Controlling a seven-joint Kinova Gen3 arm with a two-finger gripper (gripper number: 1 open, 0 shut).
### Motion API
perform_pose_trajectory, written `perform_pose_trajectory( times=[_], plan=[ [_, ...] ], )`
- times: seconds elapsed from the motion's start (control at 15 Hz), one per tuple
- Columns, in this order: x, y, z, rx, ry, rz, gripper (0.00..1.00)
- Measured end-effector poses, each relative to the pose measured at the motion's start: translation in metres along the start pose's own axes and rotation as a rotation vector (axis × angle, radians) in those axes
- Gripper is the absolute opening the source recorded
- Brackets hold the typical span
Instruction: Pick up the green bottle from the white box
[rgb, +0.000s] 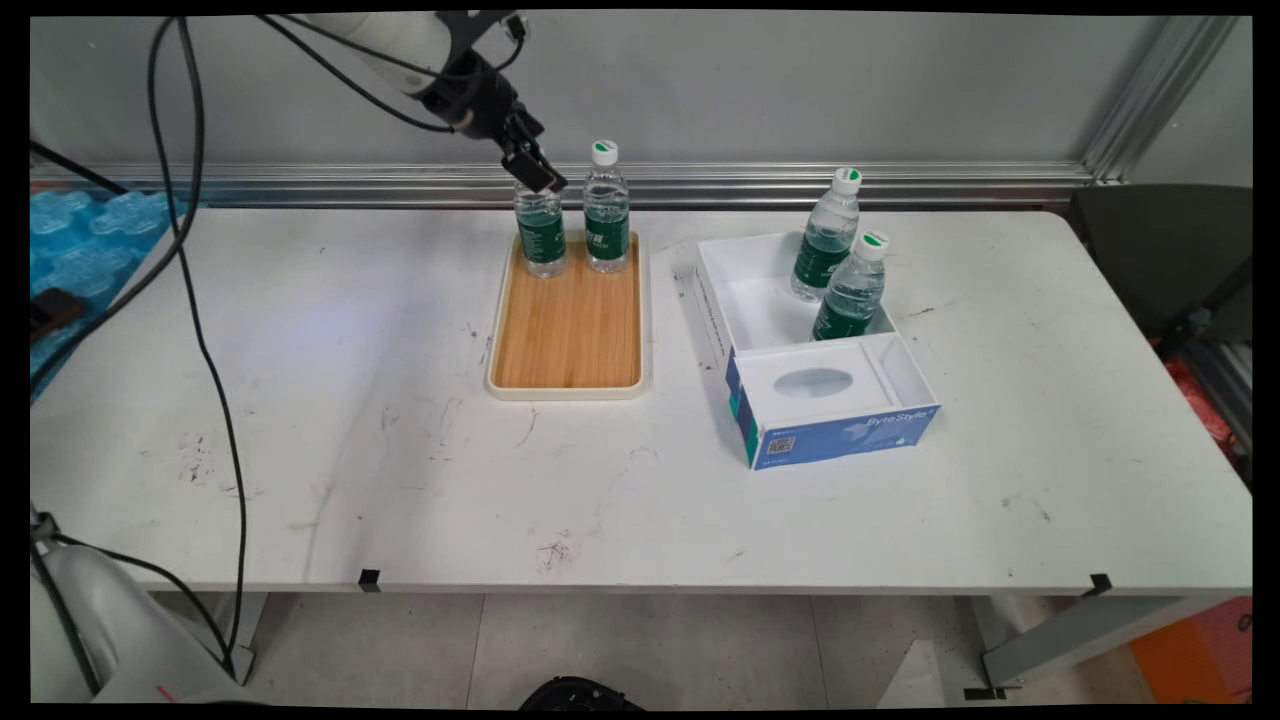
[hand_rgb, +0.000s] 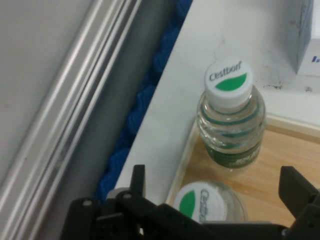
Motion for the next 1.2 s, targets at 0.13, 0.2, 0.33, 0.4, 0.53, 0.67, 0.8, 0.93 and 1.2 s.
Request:
perform_pose_trajectory(
  times=[0.13,0.2,0.33,0.4,0.53,0.67,0.8,0.93,1.2],
  plan=[
    [0.011,0.007,-0.015,0.021,-0.005,0.038,1.00],
    [0.016,0.012,-0.022,0.029,-0.006,0.058,1.00],
    [0.029,0.025,-0.035,0.044,0.003,0.106,1.00],
    [0.035,0.035,-0.039,0.043,0.011,0.124,1.00],
    [0.047,0.054,-0.042,0.022,0.026,0.133,1.00],
    [0.060,0.075,-0.040,-0.022,0.046,0.124,1.00],
    [0.072,0.089,-0.035,-0.058,0.067,0.114,1.00],
    [0.090,0.104,-0.024,-0.103,0.100,0.104,1.00],
    [0.121,0.121,-0.001,-0.157,0.160,0.091,1.00]
  ],
)
